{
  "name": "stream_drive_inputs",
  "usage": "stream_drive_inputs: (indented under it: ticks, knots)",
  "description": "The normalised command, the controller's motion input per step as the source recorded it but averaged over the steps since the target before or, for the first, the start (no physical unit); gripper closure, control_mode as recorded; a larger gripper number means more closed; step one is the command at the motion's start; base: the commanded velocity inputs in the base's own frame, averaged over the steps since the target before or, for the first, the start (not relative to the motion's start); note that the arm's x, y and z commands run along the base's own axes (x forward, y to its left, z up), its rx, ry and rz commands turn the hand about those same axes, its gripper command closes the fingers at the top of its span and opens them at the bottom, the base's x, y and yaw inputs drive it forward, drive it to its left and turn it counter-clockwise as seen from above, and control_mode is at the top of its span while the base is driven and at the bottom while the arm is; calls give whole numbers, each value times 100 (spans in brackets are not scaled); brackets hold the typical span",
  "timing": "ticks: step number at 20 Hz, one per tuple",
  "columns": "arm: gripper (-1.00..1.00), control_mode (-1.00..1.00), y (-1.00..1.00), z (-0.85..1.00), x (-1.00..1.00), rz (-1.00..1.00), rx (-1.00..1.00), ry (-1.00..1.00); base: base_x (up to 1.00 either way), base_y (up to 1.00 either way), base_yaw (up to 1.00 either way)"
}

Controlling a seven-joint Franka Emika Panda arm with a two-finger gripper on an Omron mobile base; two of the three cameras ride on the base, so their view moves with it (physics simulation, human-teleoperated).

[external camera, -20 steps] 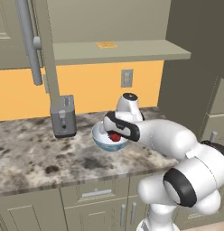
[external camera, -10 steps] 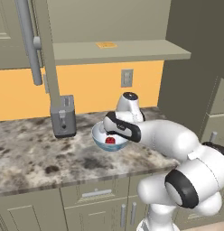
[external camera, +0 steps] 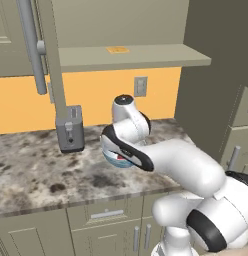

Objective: Pick the bell pepper from the cabinet and place it in the bowl. Then pick the bowl and place it in the sink. Then turn on the sink facuet.

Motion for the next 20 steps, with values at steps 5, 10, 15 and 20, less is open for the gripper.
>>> stream_drive_inputs:
  ticks: [5,10,15,20]
  knots:
    - [-100,-100,18,-27,-39,13,-16,0,0,0,0]
    - [-100,-100,-1,-42,3,9,-4,2,0,0,0]
    - [-100,-100,-5,-42,10,6,0,5,0,0,0]
    - [-100,-100,-9,-33,24,7,0,4,0,0,0]
